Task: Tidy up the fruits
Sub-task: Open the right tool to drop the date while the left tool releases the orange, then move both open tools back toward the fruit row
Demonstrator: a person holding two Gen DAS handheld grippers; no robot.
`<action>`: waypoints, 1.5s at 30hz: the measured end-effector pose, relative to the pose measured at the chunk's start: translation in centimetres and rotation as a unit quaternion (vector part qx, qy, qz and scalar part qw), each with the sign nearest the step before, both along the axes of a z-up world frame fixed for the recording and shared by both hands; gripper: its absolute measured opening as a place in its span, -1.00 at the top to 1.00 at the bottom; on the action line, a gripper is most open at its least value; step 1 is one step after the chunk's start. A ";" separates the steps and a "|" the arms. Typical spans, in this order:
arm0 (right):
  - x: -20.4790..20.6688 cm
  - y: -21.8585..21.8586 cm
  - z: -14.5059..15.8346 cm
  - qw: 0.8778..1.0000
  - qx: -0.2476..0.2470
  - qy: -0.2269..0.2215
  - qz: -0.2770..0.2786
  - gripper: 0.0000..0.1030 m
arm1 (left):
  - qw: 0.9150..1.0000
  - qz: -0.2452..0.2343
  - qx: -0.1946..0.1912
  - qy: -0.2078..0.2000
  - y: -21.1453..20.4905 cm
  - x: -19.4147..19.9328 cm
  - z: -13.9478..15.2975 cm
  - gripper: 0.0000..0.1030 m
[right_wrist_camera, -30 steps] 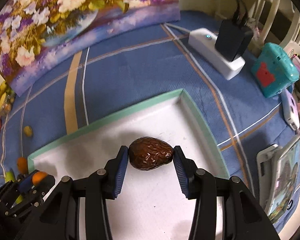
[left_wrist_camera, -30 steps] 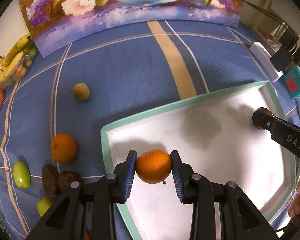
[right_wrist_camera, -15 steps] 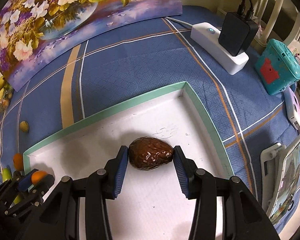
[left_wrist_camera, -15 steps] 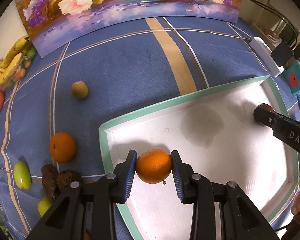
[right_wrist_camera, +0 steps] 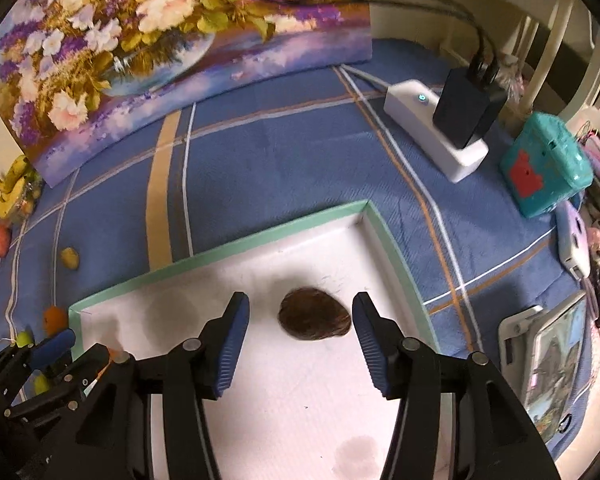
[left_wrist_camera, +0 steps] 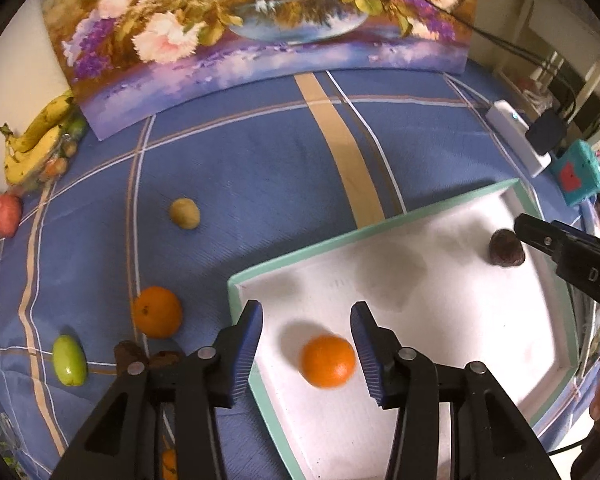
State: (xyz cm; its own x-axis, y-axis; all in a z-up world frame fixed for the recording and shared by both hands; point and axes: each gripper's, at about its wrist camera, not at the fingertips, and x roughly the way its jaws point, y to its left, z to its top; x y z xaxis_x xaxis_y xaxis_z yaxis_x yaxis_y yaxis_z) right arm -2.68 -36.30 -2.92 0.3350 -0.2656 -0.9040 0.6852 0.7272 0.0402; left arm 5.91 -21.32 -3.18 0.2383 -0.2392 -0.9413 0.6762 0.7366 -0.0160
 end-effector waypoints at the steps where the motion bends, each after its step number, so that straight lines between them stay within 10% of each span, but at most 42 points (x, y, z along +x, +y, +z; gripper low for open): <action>1: -0.2 0.1 0.5 1.000 -0.004 -0.003 0.000 -0.07 | 1.000 0.006 -0.004 -0.001 0.3 0.2 0.3 -0.04; 17: -0.2 0.8 2.5 0.999 -0.024 -0.015 0.014 -0.06 | 0.998 0.064 -0.017 -0.007 2.4 2.5 1.5 -0.11; 21: 0.2 1.0 2.3 0.999 -0.033 -0.006 0.022 -0.33 | 0.995 0.101 -0.012 -0.010 3.3 3.4 1.1 -0.83; 26: 0.6 1.3 1.8 0.998 -0.045 0.005 0.032 -0.62 | 0.990 0.144 -0.007 -0.004 4.7 4.6 0.5 -1.00; 33: 1.0 1.8 1.2 0.998 -0.049 0.002 0.042 -0.94 | 0.981 0.194 -0.015 -0.019 6.7 5.7 0.5 -1.00; 45: 1.7 3.5 2.2 0.996 -0.060 -0.036 0.060 -0.94 | 0.979 0.204 -0.030 -0.010 7.7 5.8 1.0 -1.00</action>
State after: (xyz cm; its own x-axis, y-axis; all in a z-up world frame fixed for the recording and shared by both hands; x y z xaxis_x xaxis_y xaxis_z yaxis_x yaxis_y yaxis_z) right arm -0.96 -32.76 -0.74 0.4332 -0.3250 -0.8406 0.5921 0.8059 -0.0064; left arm 11.73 -13.65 -2.17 0.3428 -0.1756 -0.9229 0.3274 0.9431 -0.0578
